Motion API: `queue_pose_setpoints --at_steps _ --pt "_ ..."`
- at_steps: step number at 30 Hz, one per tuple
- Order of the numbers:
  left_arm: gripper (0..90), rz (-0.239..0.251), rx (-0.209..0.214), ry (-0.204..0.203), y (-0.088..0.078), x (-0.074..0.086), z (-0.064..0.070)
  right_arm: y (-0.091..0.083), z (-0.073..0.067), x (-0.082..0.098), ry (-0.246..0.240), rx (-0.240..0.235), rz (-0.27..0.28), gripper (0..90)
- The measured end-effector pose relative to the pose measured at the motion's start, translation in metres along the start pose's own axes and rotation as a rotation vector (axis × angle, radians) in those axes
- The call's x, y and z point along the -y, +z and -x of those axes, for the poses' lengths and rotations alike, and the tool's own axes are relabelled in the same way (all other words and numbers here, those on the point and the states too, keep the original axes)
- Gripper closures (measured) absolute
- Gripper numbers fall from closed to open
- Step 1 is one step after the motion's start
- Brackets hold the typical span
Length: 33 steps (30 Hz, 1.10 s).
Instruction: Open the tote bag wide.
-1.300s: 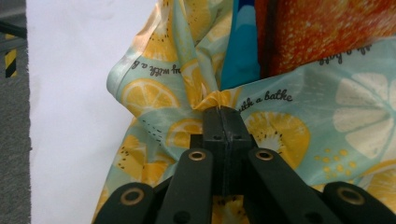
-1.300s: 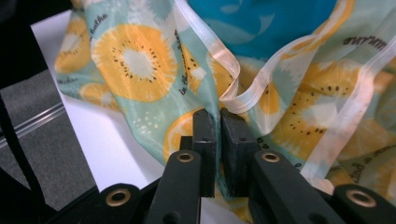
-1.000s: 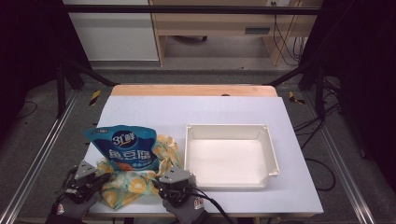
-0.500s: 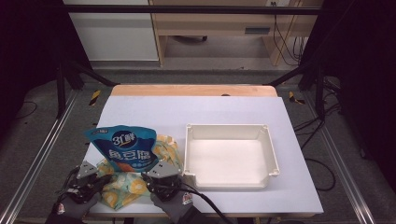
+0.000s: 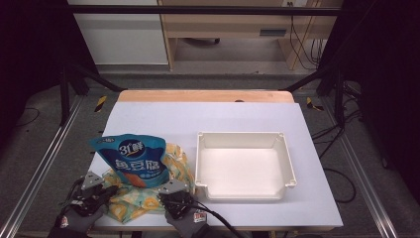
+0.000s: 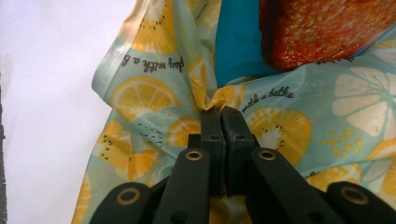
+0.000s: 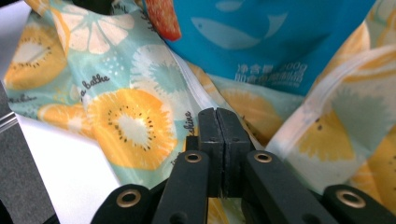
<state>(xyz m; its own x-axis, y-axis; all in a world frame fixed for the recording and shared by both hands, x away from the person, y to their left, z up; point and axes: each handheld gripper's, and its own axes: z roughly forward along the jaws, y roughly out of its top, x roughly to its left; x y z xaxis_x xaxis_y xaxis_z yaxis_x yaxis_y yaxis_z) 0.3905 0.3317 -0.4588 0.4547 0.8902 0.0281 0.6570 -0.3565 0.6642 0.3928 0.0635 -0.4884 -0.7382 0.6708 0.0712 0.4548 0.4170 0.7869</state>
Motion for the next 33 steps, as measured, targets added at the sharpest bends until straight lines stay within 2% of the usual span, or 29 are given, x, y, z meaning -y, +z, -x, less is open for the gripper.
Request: queue_pose_setpoints --at_steps 6,9,15,17,26,29,33 --pt "85.8 -0.021 0.005 -0.002 0.003 0.0 -0.001 0.001 0.002 0.003 0.014 -0.016 0.001 89.6" --pt "84.3 -0.038 0.011 0.005 0.005 0.0 -0.001 -0.001 0.003 0.003 0.015 -0.031 0.008 86.7" --pt "80.6 -0.039 0.019 0.001 0.006 0.0 -0.002 -0.016 0.001 -0.003 0.001 -0.054 0.091 83.3" --pt "78.9 -0.024 0.023 -0.015 0.004 0.001 -0.003 -0.023 0.002 -0.005 0.004 -0.063 0.116 81.9" --pt "66.8 0.126 0.048 -0.052 -0.017 0.0 -0.008 -0.044 0.006 -0.015 0.002 -0.096 0.197 71.1" --pt "63.8 0.185 0.051 -0.066 -0.026 -0.001 -0.009 -0.051 0.008 -0.018 -0.004 -0.102 0.225 66.7" --pt "59.9 0.284 0.079 -0.101 -0.04 -0.001 -0.013 -0.059 0.015 -0.023 0.011 -0.132 0.254 60.9"
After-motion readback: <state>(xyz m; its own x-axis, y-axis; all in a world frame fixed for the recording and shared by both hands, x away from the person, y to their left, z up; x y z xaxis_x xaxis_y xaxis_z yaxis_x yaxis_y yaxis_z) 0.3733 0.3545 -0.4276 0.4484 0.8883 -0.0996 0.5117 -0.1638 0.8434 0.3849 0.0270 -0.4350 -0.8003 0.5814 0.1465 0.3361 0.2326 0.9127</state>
